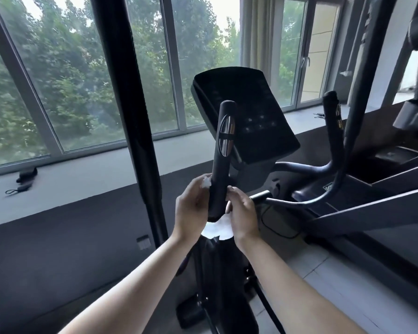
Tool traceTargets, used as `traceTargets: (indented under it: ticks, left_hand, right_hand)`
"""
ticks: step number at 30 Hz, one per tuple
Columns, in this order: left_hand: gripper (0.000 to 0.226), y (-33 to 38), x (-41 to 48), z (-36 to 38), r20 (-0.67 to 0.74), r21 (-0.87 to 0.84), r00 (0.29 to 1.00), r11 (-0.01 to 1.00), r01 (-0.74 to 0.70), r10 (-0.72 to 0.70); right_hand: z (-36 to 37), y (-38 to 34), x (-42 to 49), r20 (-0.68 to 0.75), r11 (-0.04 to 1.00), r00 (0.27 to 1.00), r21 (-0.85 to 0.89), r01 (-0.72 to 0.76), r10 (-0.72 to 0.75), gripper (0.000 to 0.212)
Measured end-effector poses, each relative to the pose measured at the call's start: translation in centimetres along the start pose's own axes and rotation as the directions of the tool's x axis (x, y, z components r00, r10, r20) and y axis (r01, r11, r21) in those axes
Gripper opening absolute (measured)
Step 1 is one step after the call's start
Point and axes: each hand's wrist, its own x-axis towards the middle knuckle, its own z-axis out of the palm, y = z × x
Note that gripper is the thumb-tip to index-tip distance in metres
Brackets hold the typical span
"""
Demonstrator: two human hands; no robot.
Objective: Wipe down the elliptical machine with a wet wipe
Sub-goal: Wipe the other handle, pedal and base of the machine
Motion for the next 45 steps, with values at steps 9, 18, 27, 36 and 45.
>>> traceTargets:
  ticks: [9,18,27,36,45]
  left_hand:
    - [0.043,-3.1,-3.0,-0.5,0.026,0.298,0.984,0.938,-0.175,0.175]
    - [0.033,-5.8,-2.7,-0.5,-0.139,0.363,0.972,0.904,0.226,-0.187]
    - [0.009,0.7,-5.0,2.3,-0.287,0.179,0.955,0.984,-0.022,0.073]
    - [0.044,1.2,-5.3,1.7,0.05,0.414,0.93,0.84,-0.351,0.364]
    - [0.041,-1.1,-4.2,1.1,-0.043,0.198,0.999,0.98,0.004,0.004]
  right_hand:
    - [-1.0,2.4,0.6,0.074,1.0,0.997,-0.014,-0.001,0.002,0.015]
    - [-1.7,3.8,0.9,0.015,0.982,0.999,-0.182,-0.044,0.047,0.005]
    - [-2.3,3.0,-1.2,0.132,0.987,0.98,-0.037,0.156,-0.15,0.016]
    - [-3.1,0.1,-1.8,0.183,0.984,0.967,0.027,0.176,-0.177,0.024]
    - [-1.0,-2.2,2.8,0.046,0.932,0.952,-0.195,0.306,-0.303,0.027]
